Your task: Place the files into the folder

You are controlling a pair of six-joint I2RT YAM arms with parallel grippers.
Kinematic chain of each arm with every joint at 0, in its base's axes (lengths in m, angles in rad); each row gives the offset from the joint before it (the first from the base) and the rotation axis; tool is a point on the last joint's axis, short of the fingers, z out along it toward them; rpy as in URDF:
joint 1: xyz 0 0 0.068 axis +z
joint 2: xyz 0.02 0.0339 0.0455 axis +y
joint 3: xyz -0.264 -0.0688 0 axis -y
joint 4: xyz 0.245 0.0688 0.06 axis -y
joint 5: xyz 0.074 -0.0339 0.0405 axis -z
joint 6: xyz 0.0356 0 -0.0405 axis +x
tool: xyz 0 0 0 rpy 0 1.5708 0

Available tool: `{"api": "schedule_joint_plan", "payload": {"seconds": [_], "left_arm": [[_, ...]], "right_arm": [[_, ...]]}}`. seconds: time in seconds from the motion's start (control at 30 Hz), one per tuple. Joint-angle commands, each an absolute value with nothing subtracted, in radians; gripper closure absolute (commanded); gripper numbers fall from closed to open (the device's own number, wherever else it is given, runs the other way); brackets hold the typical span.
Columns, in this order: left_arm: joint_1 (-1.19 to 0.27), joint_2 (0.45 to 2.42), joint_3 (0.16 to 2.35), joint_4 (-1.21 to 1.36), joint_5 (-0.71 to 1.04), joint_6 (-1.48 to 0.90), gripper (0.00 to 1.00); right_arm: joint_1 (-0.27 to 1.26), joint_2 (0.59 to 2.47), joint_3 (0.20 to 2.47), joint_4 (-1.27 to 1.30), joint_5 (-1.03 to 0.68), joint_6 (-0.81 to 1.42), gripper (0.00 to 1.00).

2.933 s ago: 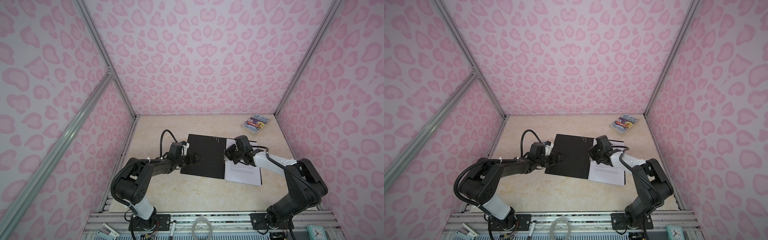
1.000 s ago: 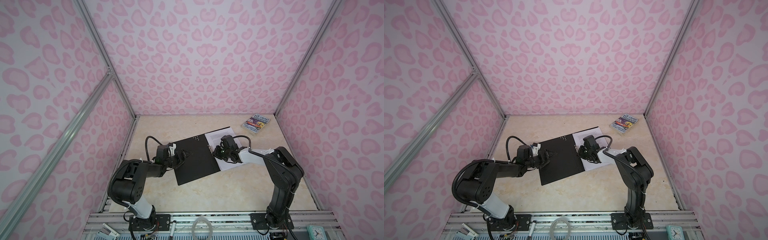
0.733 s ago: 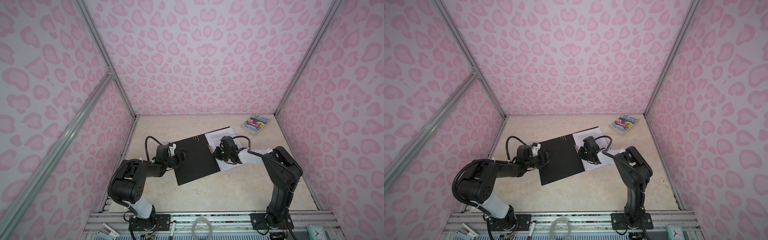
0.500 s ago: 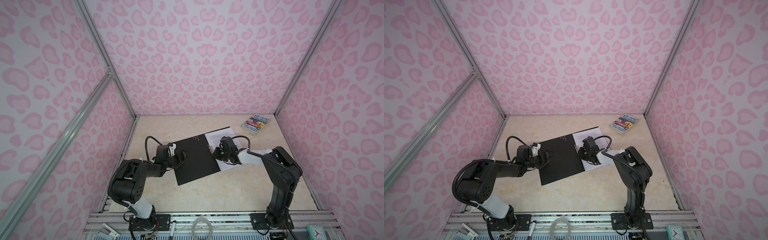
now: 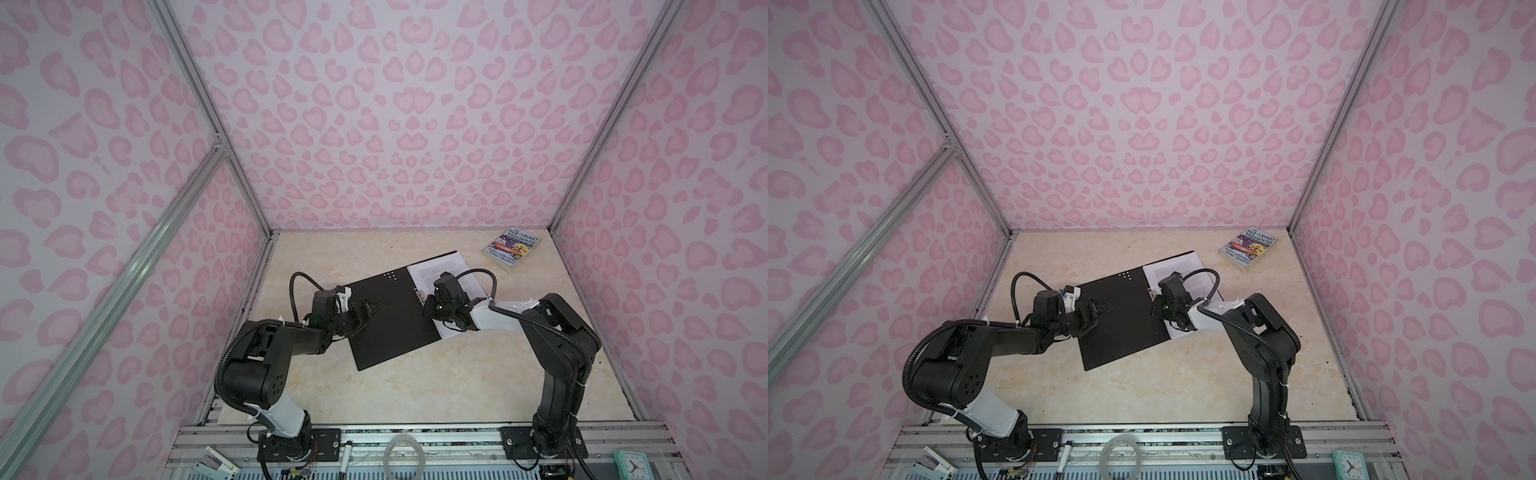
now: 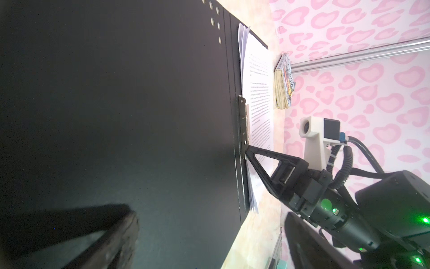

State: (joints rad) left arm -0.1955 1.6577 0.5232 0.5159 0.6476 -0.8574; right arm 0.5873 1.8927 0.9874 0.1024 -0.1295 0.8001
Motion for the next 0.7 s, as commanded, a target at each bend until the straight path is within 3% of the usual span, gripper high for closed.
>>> {"api": "schedule_joint_plan", "payload": {"seconds": [0.0, 0.17, 0.47, 0.67], "left_arm": [[-0.190, 1.678, 0.508, 0.235, 0.482, -0.842, 0.00], [-0.189, 1.683, 0.508, 0.236, 0.482, -0.842, 0.00], [-0.190, 1.679, 0.539, 0.236, 0.547, -0.800, 0.00], [-0.190, 1.593, 0.587, 0.271, 0.670, -0.768, 0.01]], "right_arm": [[0.588, 1.892, 0.988, -0.161, -0.133, 0.810, 1.00], [0.588, 1.899, 1.007, -0.112, -0.240, 0.828, 1.00], [0.588, 1.883, 1.002, -0.088, -0.261, 0.811, 0.99], [0.581, 1.840, 1.051, -0.094, -0.259, 0.748, 0.66]]}}
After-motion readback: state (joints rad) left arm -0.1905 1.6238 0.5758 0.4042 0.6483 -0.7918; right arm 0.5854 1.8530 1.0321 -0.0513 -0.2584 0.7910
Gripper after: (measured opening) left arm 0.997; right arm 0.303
